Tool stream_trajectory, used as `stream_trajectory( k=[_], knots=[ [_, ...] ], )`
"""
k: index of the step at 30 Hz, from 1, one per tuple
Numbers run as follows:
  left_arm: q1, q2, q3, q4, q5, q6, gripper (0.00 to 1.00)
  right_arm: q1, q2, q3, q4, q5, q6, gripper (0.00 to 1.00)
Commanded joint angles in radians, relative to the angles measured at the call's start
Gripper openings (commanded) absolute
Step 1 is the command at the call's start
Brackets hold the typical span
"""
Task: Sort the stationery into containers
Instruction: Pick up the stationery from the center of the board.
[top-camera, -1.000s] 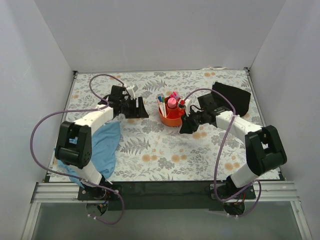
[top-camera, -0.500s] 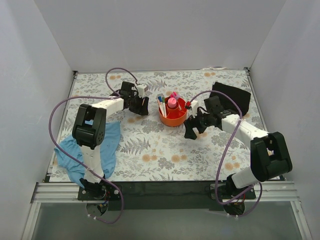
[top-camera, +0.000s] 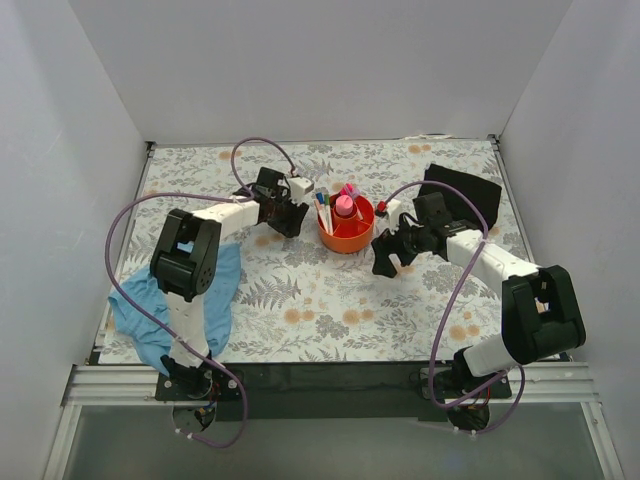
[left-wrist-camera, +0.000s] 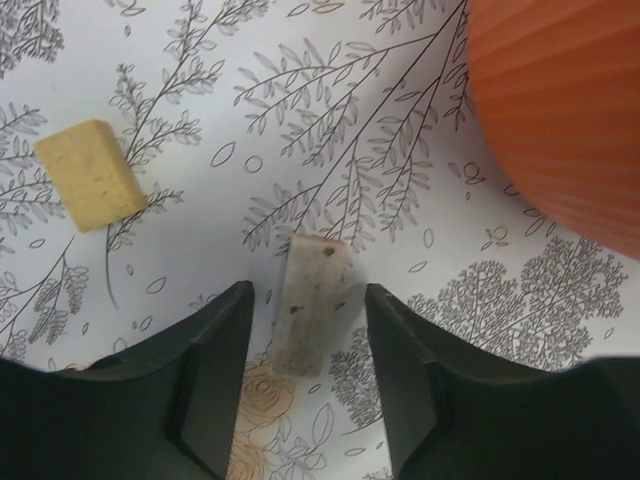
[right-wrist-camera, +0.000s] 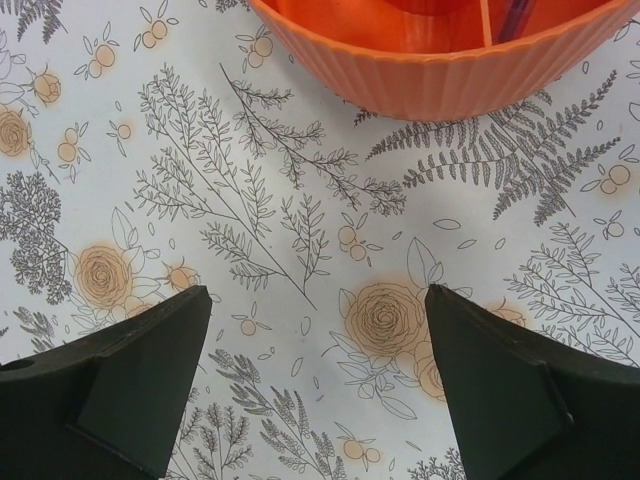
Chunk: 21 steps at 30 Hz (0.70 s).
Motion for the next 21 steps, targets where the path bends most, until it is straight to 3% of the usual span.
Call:
stream_trajectory(
  k=[1,4,12,15,21],
  knots=[
    [-0.057,0.062,-0.028,-0.042,-0.112,0.015,0.35,-0.013,-0.022,0.01,0.012,0.01,-0.012,0.98],
    [-0.058,0.081,-0.016,-0.088,-0.123,-0.001,0.01,-0.025,-0.03,0.012,-0.005,0.019,-0.024,0.97],
    [-0.011,-0.345,-0.057,-0.109,-0.074,-0.118,0.0,-0.087,-0.104,-0.007,-0.056,0.044,-0.037,0.95],
    [-0.011,-0.512,-0.106,0.009,0.003,-0.193,0.0,-0.111,-0.13,-0.031,-0.054,0.05,-0.027,0.95],
    [-0.079,-0.64,-0.411,0.573,0.118,-0.379,0.0,-0.133,-0.17,-0.06,-0.067,0.077,-0.041,0.95]
  ],
)
